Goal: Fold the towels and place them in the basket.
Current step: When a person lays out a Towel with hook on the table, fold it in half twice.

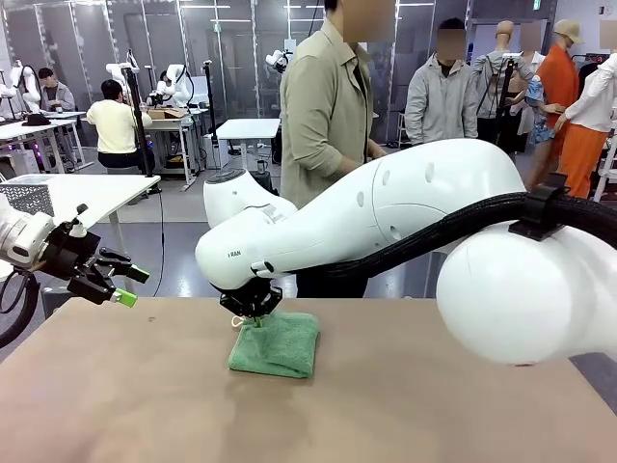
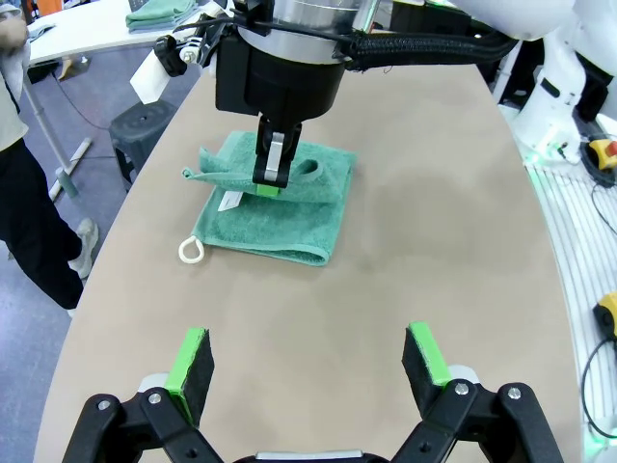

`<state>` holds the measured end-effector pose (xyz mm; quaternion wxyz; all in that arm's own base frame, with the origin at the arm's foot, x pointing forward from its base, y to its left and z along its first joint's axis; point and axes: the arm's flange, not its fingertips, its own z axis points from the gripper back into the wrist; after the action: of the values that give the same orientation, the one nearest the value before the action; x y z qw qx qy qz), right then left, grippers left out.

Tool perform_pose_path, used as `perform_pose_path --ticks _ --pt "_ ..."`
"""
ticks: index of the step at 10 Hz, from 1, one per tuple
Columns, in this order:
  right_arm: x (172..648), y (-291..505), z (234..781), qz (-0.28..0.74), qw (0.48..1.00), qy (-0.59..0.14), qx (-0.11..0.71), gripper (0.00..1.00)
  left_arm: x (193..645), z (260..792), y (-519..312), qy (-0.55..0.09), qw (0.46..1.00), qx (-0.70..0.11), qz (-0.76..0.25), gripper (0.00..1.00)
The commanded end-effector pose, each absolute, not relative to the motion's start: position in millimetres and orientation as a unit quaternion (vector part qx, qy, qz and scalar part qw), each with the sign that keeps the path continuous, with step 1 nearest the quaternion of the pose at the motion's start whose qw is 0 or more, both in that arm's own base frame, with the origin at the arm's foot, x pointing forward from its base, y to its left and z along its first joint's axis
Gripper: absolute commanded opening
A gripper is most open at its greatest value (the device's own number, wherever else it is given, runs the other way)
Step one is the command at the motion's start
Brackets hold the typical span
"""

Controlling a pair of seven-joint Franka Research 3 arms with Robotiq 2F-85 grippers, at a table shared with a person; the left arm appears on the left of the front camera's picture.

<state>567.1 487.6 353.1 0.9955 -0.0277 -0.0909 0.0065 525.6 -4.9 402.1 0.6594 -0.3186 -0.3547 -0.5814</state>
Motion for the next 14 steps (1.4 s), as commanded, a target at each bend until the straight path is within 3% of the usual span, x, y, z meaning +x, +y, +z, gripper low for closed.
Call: perform_pose_path --ticks 1,5,6,9,14 --pt "568.2 498.2 358.1 -0.015 0.996 -0.087 -0.011 0.24 525.1 402.5 -4.1 -0.351 0.662 -0.319 -0.581 1.00" --pt "559.8 496.7 365.0 -0.031 0.994 -0.099 0.020 0.64 525.1 402.5 -4.1 -0.351 0.662 -0.319 -0.581 1.00" --pt "553.9 495.6 370.0 -0.027 0.994 -0.106 0.026 0.57 525.1 402.5 -4.1 -0.351 0.662 -0.319 -0.581 1.00" --pt "527.8 440.8 408.3 -0.013 0.994 -0.108 0.029 0.57 525.1 402.5 -4.1 -0.351 0.662 -0.319 -0.581 1.00" --pt "444.2 316.7 474.1 -0.028 0.990 -0.120 0.070 0.57 525.1 402.5 -4.1 -0.351 0.662 -0.319 -0.581 1.00"
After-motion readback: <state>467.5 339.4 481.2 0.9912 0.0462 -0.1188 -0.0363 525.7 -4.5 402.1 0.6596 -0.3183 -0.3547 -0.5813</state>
